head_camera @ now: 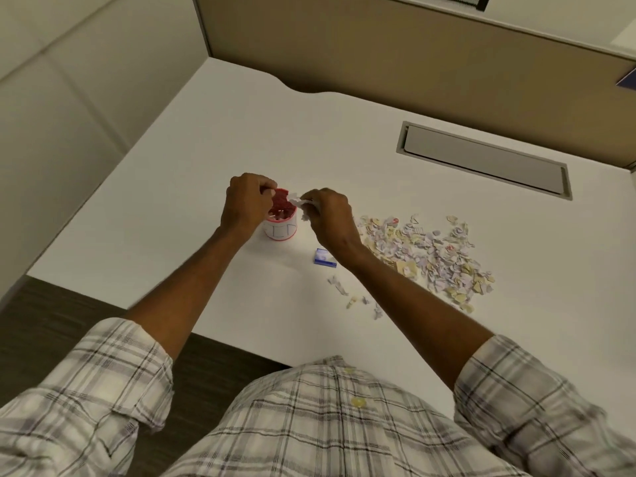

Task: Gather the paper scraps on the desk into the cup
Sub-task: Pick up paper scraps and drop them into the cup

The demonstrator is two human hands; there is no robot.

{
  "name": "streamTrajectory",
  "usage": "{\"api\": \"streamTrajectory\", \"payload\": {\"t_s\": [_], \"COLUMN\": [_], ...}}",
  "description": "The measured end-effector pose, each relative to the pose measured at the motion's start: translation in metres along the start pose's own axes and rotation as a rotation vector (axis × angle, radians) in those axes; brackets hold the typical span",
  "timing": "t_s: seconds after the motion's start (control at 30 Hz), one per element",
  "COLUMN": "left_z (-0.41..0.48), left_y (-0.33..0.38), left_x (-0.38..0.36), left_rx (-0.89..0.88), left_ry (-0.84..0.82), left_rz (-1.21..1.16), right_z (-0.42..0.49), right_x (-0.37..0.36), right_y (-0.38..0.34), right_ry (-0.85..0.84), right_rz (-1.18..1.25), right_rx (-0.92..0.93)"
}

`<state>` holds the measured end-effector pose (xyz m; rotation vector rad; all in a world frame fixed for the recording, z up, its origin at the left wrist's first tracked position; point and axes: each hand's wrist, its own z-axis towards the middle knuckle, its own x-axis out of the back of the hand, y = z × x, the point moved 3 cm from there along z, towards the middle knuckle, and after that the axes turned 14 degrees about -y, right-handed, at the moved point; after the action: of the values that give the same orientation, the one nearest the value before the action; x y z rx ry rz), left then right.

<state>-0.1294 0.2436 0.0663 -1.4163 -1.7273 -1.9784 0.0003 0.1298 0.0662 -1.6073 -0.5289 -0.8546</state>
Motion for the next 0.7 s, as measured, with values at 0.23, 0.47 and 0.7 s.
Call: {"api": "streamTrajectory", "payload": {"t_s": [0.23,0.47,0.7], "left_z": [-0.004,-0.003,-0.003], "left_y": [-0.016,-0.017,-0.017], "left_x": [0.004,0.004,0.001], "left_rx": [-0.004,-0.022,-0.021], "left_ry": [0.014,0.011,-0.034], "left_rz": [0.014,0.02,0.005], "right_z": [0.042,0.054,0.053], "right_x": [-0.022,-0.033,-0.035], "right_y": [-0.019,-0.025,-0.022], "right_ry": [-0.136,-0.179,-0.213], "right_rz": [-0.055,0.028,0.11], "right_rx": [-0.014,-0.054,-0.051]}}
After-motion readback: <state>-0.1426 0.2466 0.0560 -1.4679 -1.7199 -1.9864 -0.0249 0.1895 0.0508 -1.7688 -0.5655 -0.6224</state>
